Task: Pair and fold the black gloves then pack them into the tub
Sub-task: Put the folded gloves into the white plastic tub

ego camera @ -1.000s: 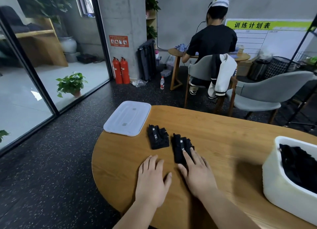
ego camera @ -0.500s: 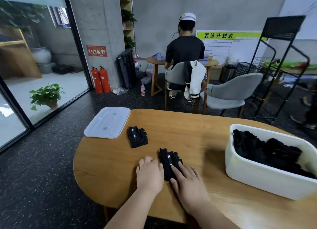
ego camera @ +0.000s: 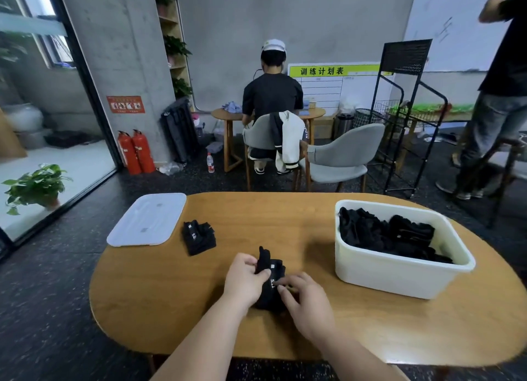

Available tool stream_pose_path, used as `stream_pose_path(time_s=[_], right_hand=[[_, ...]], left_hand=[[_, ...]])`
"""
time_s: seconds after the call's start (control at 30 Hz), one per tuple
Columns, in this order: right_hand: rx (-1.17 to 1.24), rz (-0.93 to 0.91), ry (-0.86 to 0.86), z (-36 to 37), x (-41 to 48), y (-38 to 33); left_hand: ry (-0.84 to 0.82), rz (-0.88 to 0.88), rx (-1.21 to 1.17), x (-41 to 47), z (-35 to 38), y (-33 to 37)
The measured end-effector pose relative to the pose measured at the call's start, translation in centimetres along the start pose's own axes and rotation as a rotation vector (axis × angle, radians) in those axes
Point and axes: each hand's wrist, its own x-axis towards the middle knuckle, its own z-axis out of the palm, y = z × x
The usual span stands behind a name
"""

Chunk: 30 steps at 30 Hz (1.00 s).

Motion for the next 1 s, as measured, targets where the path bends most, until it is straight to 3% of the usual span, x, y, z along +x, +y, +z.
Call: stream_pose_path(time_s=[0.17,0.4,0.67,0.8,1.0], right_hand=[[0.187,0.124,0.105,-3.4,2.7,-1.6],[0.506,0.200,0.089,-9.3,5.8,-3.4],[0.475,0.176,0.195,-17.5,7.1,-2.8],[0.292,0.230,0.244,-21.3,7.1,-0.8],[0.041,0.423,0.338,-26.1,6.9,3.7]], left_hand=[[-0.104,0.074,-0.243,-0.9,-0.7,4.3],[-0.160,0.212,-0.394,-1.5,-0.8,10.4],[-0.218,0.276,-0.474,-1.7,3.0,15.1],[-0.254,0.328,-0.374,-1.7,5.8,16.2],[-0.194,0.558,0.247,-1.1,8.5,16.0]])
